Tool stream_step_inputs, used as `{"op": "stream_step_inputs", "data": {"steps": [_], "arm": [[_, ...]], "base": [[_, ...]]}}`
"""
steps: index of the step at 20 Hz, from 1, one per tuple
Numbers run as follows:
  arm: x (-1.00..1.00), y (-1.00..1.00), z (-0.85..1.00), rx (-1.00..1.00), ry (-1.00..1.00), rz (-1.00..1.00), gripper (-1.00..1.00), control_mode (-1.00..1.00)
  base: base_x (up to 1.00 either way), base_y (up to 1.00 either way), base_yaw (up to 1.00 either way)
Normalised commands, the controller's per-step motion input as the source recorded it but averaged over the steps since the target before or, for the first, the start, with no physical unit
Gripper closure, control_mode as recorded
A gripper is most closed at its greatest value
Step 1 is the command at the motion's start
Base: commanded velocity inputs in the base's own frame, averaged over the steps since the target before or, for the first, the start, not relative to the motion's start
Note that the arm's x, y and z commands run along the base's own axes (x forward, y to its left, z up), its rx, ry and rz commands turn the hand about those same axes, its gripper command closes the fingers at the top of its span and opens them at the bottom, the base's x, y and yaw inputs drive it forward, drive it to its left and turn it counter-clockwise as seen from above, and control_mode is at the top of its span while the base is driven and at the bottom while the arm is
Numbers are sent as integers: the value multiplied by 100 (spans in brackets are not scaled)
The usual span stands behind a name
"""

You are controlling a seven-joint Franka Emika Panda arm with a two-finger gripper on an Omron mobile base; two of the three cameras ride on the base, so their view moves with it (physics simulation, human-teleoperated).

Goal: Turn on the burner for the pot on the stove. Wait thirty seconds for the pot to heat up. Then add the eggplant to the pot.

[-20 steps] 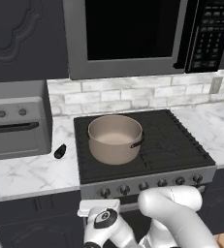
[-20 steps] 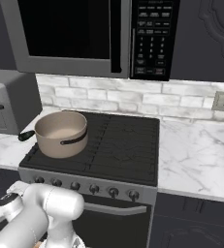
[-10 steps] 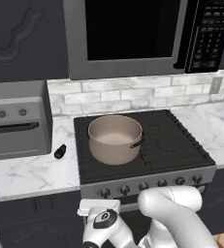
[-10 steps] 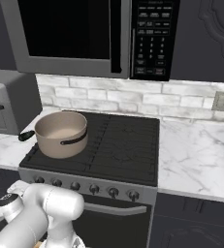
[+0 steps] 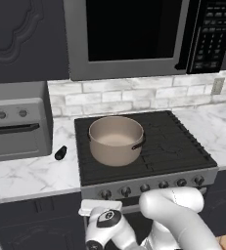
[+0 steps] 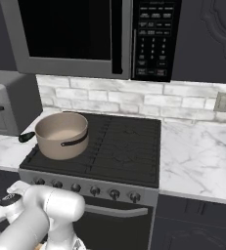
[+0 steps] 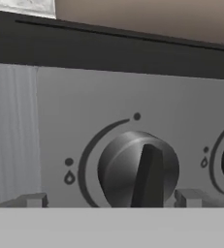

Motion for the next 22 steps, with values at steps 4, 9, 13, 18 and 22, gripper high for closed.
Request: {"op": "stream_step_inputs", "data": {"steps": [4, 9, 13, 18, 22], "arm": [[40, -56, 14, 21, 1, 14, -100, -100], [39, -64, 13, 19, 0, 16, -100, -100], [38, -72, 18, 16, 0, 15, -100, -100], [24, -63, 18, 9, -6, 13, -100, -100], [21, -30, 2, 1, -5, 9, 100, -100]], "base": [[0, 0, 0], [0, 0, 0], [0, 0, 0], [0, 0, 0], [0, 0, 0]]}}
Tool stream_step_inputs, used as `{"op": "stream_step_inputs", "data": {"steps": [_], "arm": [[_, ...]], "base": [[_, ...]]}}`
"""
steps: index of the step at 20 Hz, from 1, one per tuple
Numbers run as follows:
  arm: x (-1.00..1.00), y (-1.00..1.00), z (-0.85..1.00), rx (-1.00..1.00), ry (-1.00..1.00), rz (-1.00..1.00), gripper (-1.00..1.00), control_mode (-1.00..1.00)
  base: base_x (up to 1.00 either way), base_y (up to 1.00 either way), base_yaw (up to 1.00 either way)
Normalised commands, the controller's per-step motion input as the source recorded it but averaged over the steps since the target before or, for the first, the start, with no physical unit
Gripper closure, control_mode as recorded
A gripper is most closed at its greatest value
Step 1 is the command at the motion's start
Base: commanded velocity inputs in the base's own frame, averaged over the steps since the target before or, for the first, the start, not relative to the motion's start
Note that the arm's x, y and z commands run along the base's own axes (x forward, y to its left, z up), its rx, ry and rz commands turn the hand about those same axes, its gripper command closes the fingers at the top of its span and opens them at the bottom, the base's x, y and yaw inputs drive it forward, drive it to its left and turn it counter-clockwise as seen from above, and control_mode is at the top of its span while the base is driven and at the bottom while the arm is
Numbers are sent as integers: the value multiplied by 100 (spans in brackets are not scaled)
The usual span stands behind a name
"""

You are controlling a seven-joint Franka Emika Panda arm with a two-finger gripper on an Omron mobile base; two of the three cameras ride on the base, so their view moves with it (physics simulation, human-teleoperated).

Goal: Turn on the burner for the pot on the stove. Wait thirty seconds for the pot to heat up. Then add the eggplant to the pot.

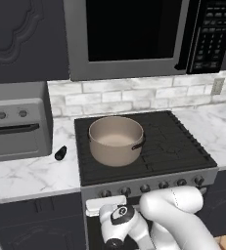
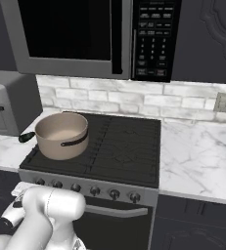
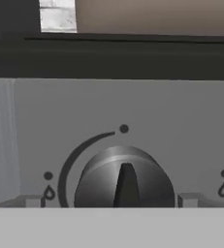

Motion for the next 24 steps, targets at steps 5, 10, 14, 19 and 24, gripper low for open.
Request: {"op": "stream_step_inputs", "data": {"steps": [5, 10, 14, 19, 24], "arm": [[30, -7, 0, 0, 0, 8, 100, -100], [14, 0, 0, 0, 0, 0, 100, -100], [0, 0, 0, 0, 0, 0, 100, -100], [1, 0, 0, 0, 0, 0, 100, -100], [9, 0, 14, 0, 0, 1, 100, -100]], "base": [[0, 0, 0], [0, 0, 0], [0, 0, 0], [0, 0, 0], [0, 0, 0]]}}
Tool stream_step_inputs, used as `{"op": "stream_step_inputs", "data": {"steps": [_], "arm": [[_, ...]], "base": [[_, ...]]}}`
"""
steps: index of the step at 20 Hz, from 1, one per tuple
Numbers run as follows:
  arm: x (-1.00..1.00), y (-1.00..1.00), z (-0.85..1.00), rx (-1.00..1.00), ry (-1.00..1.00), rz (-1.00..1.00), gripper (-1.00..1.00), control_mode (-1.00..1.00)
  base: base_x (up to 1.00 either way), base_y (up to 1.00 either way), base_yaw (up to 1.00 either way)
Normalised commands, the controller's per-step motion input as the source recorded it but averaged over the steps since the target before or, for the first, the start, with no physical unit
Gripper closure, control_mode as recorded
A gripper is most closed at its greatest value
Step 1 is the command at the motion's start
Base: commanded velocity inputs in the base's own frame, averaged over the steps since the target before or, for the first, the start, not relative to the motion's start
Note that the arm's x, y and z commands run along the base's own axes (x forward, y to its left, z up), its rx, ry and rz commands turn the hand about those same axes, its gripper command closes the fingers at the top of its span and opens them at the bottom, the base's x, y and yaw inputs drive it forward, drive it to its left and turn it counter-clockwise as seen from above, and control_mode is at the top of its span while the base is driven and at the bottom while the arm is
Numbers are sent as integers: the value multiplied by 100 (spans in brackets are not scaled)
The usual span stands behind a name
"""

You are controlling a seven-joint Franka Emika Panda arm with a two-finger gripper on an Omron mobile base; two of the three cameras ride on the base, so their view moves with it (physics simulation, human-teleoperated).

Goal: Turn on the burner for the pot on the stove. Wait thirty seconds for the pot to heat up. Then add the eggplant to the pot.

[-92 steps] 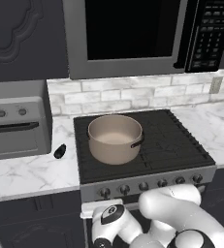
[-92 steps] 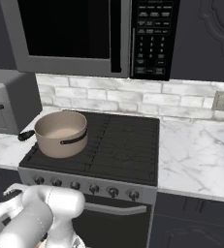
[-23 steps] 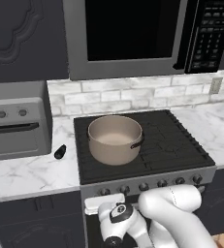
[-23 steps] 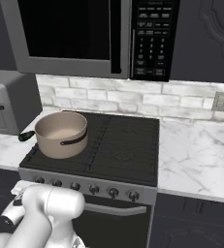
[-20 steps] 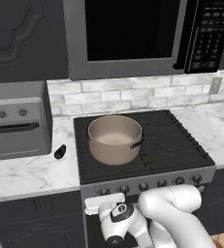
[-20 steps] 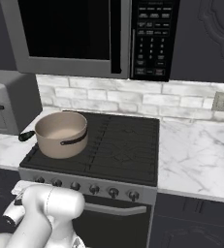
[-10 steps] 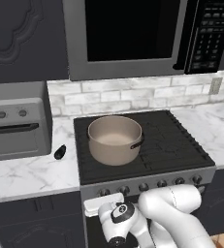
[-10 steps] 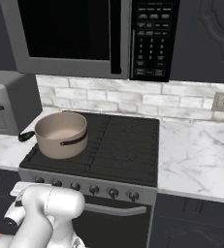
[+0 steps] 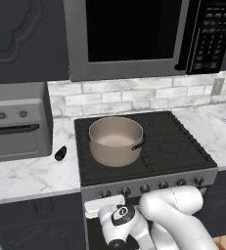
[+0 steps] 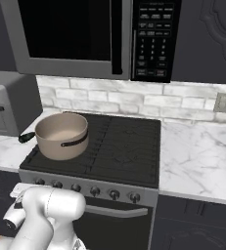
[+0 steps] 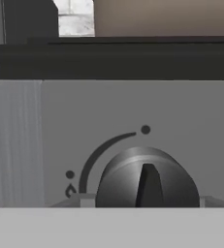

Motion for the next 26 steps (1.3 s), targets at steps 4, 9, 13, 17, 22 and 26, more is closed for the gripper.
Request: {"op": "stream_step_inputs", "data": {"steps": [4, 9, 13, 17, 22, 26], "arm": [[23, 0, 38, -3, 0, 5, 100, -100], [24, 0, 48, -3, 0, 8, 100, -100], [27, 0, 59, -7, 0, 11, 100, -100], [28, 1, 65, -11, 0, 15, 100, -100], [36, 1, 61, -24, 1, 19, 100, -100], [33, 14, 55, -32, 1, 16, 100, -100]], "base": [[0, 0, 0], [0, 0, 0], [0, 0, 0], [0, 0, 0], [0, 0, 0], [0, 0, 0]]}}
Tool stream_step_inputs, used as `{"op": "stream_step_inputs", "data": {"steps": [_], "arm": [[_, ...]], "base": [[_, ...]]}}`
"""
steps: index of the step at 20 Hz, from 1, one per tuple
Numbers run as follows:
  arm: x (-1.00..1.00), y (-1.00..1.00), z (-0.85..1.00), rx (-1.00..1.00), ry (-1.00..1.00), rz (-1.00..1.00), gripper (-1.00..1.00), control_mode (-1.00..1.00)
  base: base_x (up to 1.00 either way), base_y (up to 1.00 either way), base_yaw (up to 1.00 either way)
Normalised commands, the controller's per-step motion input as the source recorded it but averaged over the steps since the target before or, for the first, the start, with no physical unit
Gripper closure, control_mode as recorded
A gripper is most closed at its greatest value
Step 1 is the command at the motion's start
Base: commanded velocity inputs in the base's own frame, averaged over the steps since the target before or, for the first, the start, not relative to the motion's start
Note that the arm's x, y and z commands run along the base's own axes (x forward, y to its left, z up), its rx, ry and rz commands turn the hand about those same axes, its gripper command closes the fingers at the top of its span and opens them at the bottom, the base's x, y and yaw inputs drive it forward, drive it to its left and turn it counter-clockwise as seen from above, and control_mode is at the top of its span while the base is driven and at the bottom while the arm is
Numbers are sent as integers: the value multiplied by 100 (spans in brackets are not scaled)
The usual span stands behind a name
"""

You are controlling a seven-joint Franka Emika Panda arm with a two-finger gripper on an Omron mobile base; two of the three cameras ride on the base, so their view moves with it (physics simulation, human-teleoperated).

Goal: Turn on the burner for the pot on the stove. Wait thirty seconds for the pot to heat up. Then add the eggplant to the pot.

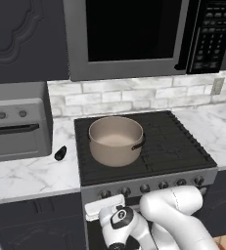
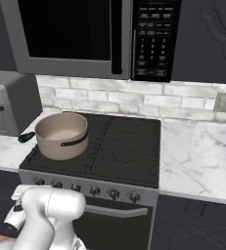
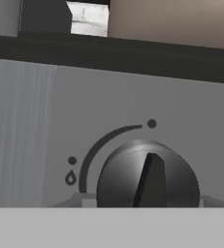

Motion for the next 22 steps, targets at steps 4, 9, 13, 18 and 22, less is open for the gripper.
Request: {"op": "stream_step_inputs", "data": {"steps": [4, 9, 13, 18, 22], "arm": [[30, 25, 68, -32, 3, 15, 100, -100], [32, 37, 83, -30, 10, 14, 100, -100], [28, 45, 84, -20, 25, 10, 100, -100], [28, 56, 98, -17, 26, 5, 100, -100], [25, 61, 100, -18, 23, 4, 100, -100]], "base": [[0, 0, 0], [0, 0, 0], [0, 0, 0], [0, 0, 0], [0, 0, 0]]}}
